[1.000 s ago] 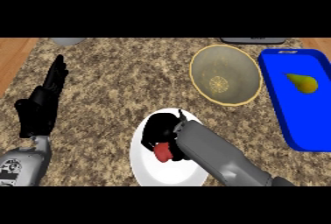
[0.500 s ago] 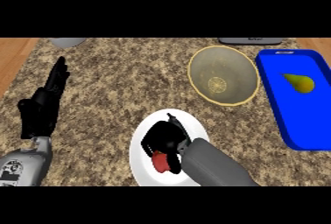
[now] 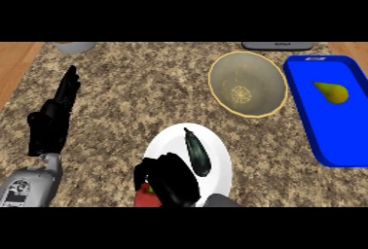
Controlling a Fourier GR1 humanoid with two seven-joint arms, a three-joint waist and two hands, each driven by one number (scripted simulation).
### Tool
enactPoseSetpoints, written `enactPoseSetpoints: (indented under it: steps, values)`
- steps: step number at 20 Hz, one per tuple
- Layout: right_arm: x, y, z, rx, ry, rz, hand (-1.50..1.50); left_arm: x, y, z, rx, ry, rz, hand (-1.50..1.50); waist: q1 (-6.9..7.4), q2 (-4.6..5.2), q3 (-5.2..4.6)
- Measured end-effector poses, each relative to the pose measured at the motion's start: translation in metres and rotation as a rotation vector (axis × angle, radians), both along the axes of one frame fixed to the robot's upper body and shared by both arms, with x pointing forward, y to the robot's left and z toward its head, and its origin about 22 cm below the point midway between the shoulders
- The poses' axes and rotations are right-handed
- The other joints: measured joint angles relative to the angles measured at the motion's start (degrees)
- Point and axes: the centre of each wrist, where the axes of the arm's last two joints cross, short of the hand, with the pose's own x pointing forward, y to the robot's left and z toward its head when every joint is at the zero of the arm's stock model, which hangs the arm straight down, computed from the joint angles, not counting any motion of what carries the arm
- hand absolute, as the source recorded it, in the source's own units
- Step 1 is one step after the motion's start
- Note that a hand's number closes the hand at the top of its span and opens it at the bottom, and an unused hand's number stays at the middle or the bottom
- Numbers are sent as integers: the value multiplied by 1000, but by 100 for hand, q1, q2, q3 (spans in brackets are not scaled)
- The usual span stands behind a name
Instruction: Pick the bell pepper from the plate and place it in the bowl
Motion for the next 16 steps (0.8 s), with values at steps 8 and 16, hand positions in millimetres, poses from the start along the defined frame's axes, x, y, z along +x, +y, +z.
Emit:
enactPoseSetpoints:
  steps: [8, 16]
  values:
    - [-28, 9, 64, 146, -134, -308, 150, -1, 7, -5, 4, -10, 20, 0, -76, 33, -10]
    - [-1, -8, 91, 225, -200, -509, 150, -2, 5, -1, 0, -23, 13, 0, -49, 83, -4]
